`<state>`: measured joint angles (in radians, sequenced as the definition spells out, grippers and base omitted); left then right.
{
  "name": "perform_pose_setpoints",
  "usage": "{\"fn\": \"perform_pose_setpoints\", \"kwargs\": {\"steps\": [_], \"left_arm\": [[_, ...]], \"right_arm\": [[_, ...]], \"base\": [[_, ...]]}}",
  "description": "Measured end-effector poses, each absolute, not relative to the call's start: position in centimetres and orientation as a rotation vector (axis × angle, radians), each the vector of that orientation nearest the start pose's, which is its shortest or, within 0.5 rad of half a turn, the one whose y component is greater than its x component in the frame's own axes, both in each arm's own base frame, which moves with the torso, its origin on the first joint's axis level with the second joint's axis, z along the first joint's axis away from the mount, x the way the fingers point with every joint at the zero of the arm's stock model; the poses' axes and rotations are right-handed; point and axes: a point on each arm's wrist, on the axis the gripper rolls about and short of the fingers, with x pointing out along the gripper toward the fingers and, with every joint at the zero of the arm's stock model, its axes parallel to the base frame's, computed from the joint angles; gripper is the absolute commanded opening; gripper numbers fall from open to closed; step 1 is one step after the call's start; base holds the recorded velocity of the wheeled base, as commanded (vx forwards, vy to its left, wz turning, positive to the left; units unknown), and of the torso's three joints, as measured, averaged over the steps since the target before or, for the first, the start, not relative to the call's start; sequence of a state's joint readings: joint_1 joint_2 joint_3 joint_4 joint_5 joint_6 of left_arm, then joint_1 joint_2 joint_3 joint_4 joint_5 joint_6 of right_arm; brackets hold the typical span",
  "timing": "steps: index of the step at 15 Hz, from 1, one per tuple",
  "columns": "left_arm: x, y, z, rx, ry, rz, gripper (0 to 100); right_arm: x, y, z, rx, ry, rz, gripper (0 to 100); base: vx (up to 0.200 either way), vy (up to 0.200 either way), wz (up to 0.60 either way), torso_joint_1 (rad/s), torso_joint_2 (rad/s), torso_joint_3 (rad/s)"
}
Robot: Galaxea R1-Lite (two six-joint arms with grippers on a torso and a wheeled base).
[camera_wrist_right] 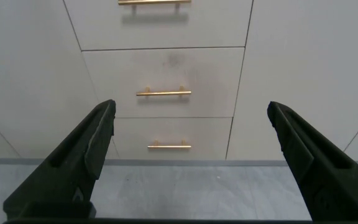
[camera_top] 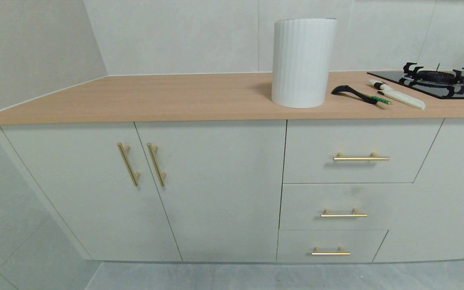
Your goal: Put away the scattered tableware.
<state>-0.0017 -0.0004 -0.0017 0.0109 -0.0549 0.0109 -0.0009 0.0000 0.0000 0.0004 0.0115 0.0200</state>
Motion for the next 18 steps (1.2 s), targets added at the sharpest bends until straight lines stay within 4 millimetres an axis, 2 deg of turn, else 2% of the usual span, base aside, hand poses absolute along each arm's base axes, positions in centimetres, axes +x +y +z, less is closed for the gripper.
{"fn": "perform_pose_setpoints", "kwargs": {"steps": [13, 14, 16, 18], "left_arm": [[-2.3, -0.1, 7.5, 0.011, 0.008, -0.057, 100], [-2.3, -0.1, 7.5, 0.010, 0.008, -0.057, 100], [-2.3, -0.1, 7.5, 0.010, 0.008, -0.057, 100], [-2.3, -0.1, 7.5, 0.011, 0.008, -0.057, 100]], "right_arm": [[-2.3, 0.0, 7.7, 0.002, -0.005, 0.011, 100], [-2.4, 0.0, 8.1, 0.008, -0.011, 0.019, 100], [-2.9, 0.1, 10.5, 0.022, -0.077, 0.052, 100], [-2.3, 0.1, 12.0, 0.025, -0.027, 0.090, 100]], "base": [[0.000, 0.000, 0.00, 0.000, 0.00, 0.000], [0.000, 0.000, 0.00, 0.000, 0.00, 0.000], [0.000, 0.000, 0.00, 0.000, 0.00, 0.000], [0.000, 0.000, 0.00, 0.000, 0.00, 0.000]]}}
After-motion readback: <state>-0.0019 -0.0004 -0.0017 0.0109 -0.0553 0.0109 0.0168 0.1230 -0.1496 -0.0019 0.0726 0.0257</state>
